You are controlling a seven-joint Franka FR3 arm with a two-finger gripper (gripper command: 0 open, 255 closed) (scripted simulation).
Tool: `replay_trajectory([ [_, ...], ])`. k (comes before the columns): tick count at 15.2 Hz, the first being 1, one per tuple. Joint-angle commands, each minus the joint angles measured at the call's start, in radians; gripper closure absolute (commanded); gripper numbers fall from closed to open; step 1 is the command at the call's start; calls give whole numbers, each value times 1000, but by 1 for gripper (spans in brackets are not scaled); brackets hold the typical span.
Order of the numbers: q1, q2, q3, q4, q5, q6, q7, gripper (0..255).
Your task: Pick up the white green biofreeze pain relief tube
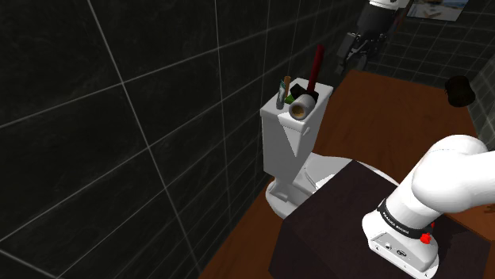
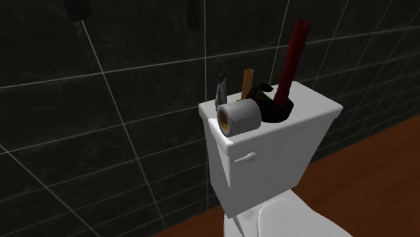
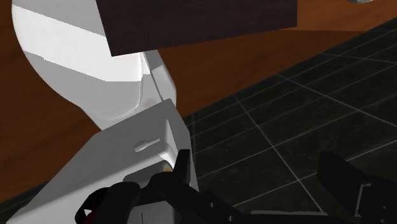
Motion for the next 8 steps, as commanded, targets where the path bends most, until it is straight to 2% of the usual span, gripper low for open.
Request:
replay_trajectory([
  [1,0,0,0,0,0,0,0,0],
  [8,-35,257,5,72,13,157,100,0],
])
